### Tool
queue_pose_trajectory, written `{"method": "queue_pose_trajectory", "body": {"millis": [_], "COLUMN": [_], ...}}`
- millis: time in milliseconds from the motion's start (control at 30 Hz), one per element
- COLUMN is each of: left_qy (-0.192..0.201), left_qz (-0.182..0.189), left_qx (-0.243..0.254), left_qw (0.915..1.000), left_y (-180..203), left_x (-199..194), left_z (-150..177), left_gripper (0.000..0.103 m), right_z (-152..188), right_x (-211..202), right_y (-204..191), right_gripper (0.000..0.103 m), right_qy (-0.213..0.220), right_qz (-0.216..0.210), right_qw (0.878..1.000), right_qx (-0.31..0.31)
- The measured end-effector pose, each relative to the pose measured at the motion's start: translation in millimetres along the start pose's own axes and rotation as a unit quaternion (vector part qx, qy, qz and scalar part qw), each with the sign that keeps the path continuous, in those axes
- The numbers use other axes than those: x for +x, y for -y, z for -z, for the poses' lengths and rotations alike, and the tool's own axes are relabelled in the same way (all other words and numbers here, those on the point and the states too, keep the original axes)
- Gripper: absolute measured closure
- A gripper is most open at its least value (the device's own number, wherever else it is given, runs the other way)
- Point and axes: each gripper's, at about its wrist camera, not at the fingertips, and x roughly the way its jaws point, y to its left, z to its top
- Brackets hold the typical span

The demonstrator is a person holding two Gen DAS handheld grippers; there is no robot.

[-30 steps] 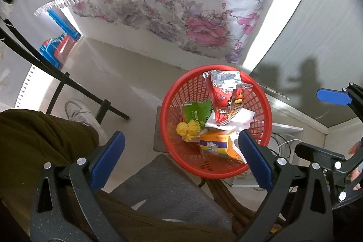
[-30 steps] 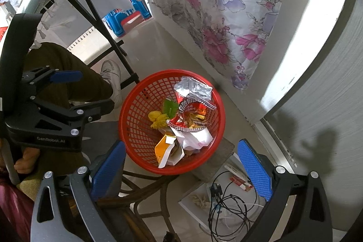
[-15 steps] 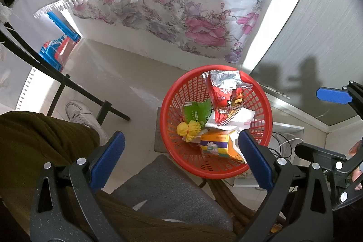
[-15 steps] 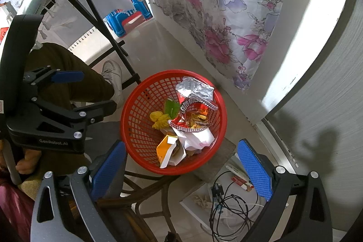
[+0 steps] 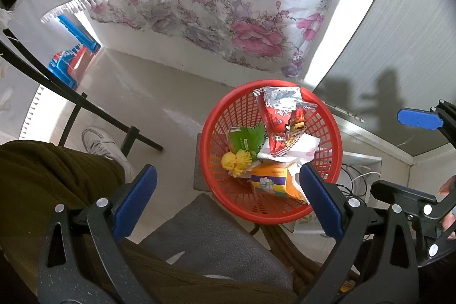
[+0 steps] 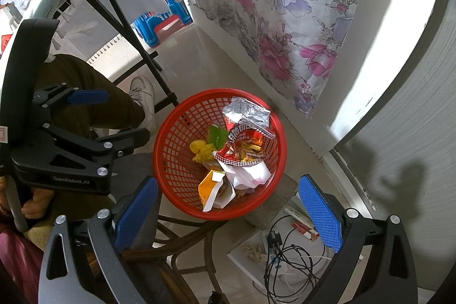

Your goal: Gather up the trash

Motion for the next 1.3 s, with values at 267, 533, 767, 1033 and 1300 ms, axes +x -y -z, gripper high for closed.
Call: {"method": "queue_pose_trajectory", "body": {"millis": [267, 533, 767, 1033, 1300], "left_qy": [-0.001, -0.001, -0.001, -0.001, -0.001], "left_qz": [0.000, 0.000, 0.000, 0.000, 0.000], "left_qx": [0.000, 0.000, 0.001, 0.000, 0.001], "left_qw": [1.0000, 1.0000, 1.0000, 1.0000, 1.0000], "left_y": [0.0, -0.1, -0.2, -0.4, -0.3], "left_x": [0.2, 0.3, 0.2, 0.3, 0.4], "left_z": [0.3, 0.3, 0.2, -0.2, -0.3], "left_gripper": [0.007, 0.007, 0.007, 0.007, 0.007], "right_z": [0.1, -0.1, -0.2, -0.3, -0.3], "right_x": [-0.1, 0.1, 0.0, -0.3, 0.2], "right_y": [-1.4, -0.9, -0.9, -2.0, -5.6], "right_gripper": [0.006, 0.006, 0.006, 0.006, 0.006], "right_qy": [0.000, 0.000, 0.000, 0.000, 0.000], "right_qz": [0.000, -0.001, -0.001, -0.002, -0.002], "right_qw": [1.000, 1.000, 1.000, 1.000, 1.000], "right_qx": [0.000, 0.000, 0.000, 0.000, -0.001]}}
